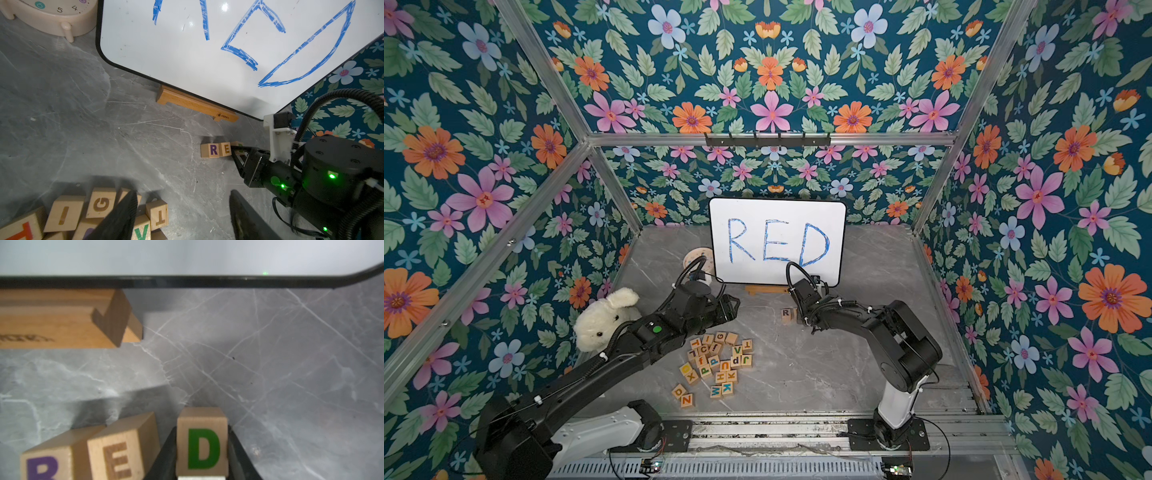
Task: Assemble the uppercase word "red" with letter blocks
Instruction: Place the letter block at the center of the board.
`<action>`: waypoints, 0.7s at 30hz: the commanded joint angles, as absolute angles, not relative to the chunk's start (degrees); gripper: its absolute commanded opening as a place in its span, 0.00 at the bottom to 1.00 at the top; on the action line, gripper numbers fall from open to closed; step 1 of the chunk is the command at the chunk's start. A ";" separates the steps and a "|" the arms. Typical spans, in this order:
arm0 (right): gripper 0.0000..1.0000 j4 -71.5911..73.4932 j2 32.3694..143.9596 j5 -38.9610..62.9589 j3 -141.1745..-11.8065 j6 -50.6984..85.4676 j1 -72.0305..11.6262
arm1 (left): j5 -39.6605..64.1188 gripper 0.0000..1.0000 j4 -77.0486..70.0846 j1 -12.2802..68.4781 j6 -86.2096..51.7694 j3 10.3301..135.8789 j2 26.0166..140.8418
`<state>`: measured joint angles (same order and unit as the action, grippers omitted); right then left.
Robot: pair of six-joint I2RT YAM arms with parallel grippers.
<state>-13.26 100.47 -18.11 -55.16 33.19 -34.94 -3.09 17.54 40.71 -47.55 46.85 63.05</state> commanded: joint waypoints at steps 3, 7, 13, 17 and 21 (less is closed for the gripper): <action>0.30 -13.16 100.99 -16.97 -55.37 34.28 -34.98 | -4.57 0.72 18.16 40.69 -47.65 46.67 62.77; 0.35 -12.94 101.51 -16.49 -55.54 34.19 -34.97 | -4.39 0.72 18.25 40.64 -47.46 46.74 63.06; 0.38 -13.25 101.01 -16.08 -55.39 33.75 -35.07 | -4.48 0.72 18.40 40.69 -47.47 46.49 62.92; 0.45 -13.36 100.65 -16.08 -55.11 33.56 -35.10 | -4.55 0.72 18.41 40.67 -47.47 46.25 62.83; 0.45 -13.70 100.12 -16.25 -54.99 33.57 -35.07 | -4.73 0.72 18.64 40.65 -47.46 46.58 62.88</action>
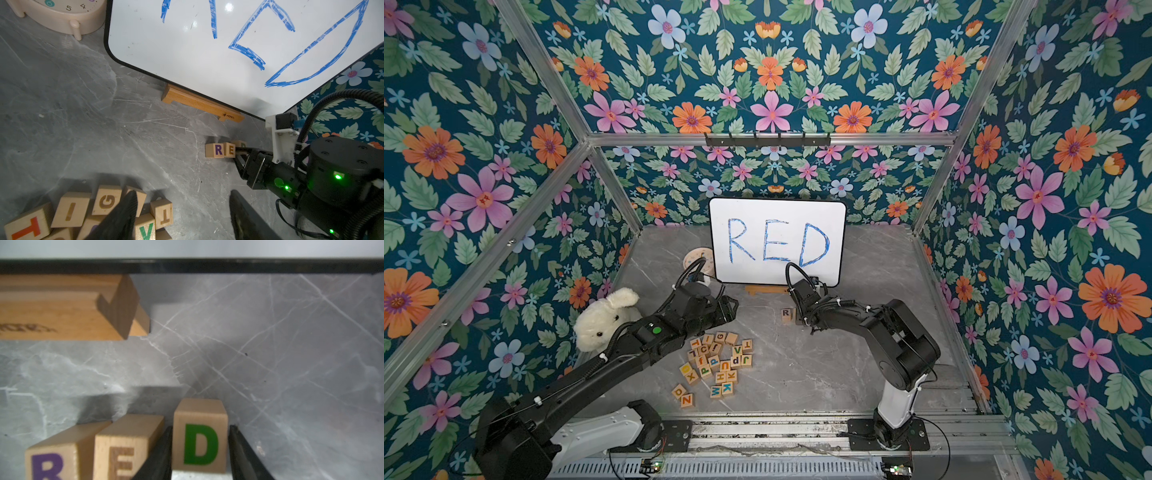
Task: Assemble the uppercase word "red" with letter blocks
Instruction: Place the letter block at the center of the board, then reset both arms
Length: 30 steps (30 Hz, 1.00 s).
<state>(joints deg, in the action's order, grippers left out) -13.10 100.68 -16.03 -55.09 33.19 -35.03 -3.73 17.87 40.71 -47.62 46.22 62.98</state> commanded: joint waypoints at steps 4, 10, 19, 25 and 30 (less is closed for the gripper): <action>0.45 -14.41 98.65 -16.56 -54.86 33.32 -35.07 | -5.38 0.72 18.90 40.68 -47.30 47.02 62.73; 0.45 -16.81 93.28 -17.05 -54.96 32.45 -35.07 | -7.13 0.72 20.11 40.67 -46.16 48.09 62.02; 0.45 -16.09 77.29 -17.98 -50.74 29.31 -35.16 | -12.38 0.74 22.42 40.67 -40.65 51.78 59.96; 0.45 -7.72 62.27 -20.74 -43.88 23.56 -35.15 | -13.97 0.94 20.07 40.67 -36.63 53.53 58.05; 0.45 0.88 50.32 -25.48 -37.24 16.92 -35.15 | -19.66 0.99 16.54 40.68 -34.76 51.62 56.24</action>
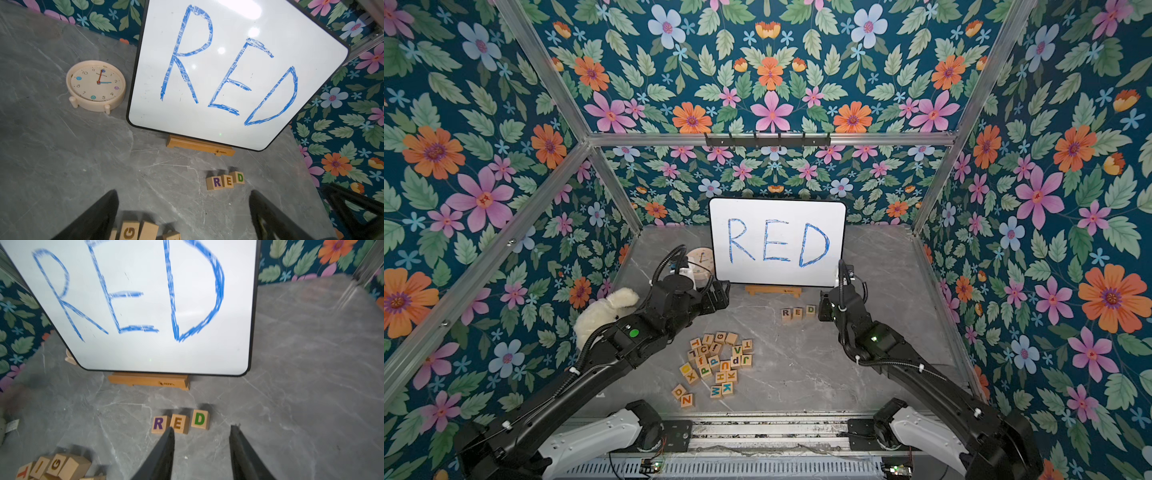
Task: Assemble the uppercase word "red" with letter blocks
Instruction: Reset both arms
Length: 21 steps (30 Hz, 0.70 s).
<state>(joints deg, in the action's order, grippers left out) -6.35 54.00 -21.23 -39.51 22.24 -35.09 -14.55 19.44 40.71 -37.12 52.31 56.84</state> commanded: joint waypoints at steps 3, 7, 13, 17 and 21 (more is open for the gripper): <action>0.46 4.69 45.10 -28.56 -33.44 12.30 -35.07 | -25.12 0.99 14.61 40.67 -32.69 50.16 55.81; 0.47 6.59 40.60 -32.71 -30.02 6.44 -35.07 | -32.83 0.99 12.91 40.64 -28.66 47.91 55.77; 0.49 11.10 36.34 -37.69 -24.47 -0.28 -34.98 | -40.41 0.99 3.88 40.56 -20.76 40.32 55.42; 0.64 12.91 36.12 -43.32 -22.31 -1.58 -34.40 | -49.36 0.99 -3.09 40.34 -18.19 34.86 54.90; 0.71 13.05 36.28 -44.28 -20.12 1.66 -30.22 | -54.74 0.99 -12.36 38.77 -16.65 30.10 54.10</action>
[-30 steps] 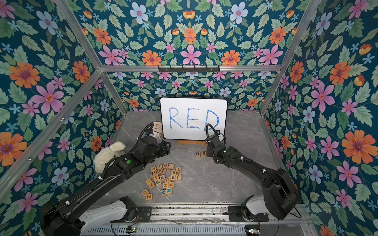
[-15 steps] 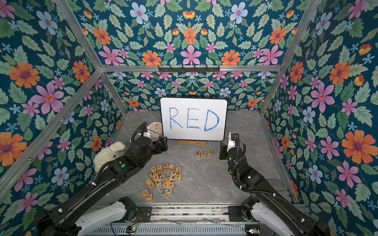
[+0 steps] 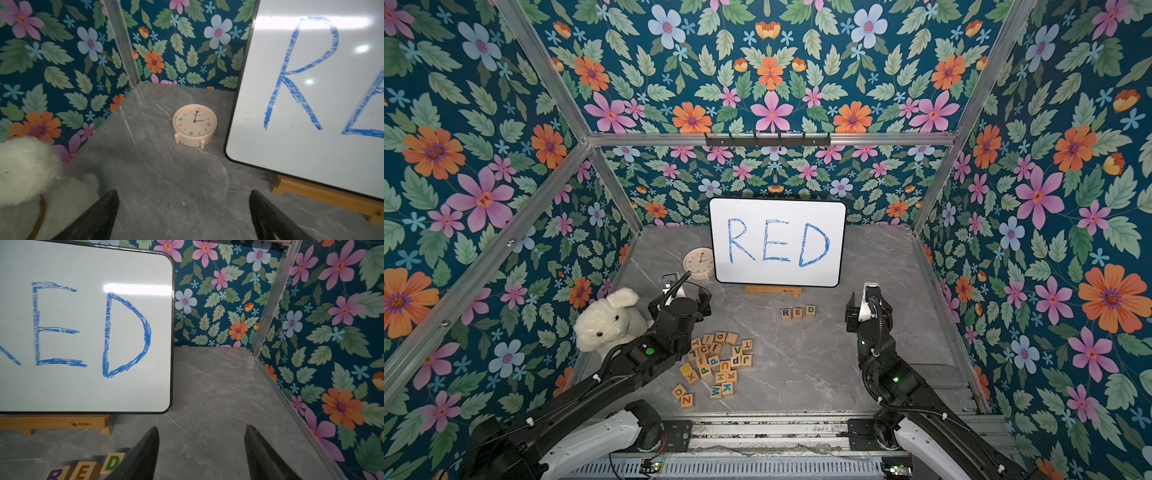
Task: Assemble the uppercase word "red" with letter blocks
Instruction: Reset both arms
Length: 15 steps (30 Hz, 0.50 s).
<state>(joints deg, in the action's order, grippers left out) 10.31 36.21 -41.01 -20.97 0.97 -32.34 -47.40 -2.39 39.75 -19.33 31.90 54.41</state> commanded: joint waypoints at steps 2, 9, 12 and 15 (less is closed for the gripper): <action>0.73 12.42 36.25 -43.04 -19.39 4.81 -26.79 | -54.81 0.99 -14.78 37.32 -17.14 28.68 54.46; 0.74 13.71 37.26 -36.63 -17.11 9.27 -16.61 | -53.95 0.98 -17.00 35.05 -11.88 28.40 58.49; 0.74 14.31 40.09 -34.31 -17.38 9.19 -14.59 | -53.86 0.94 -19.59 33.39 -10.11 26.76 58.96; 0.77 15.97 44.46 -34.10 -17.67 8.57 -13.82 | -53.74 0.99 -23.58 30.99 -10.58 23.86 58.62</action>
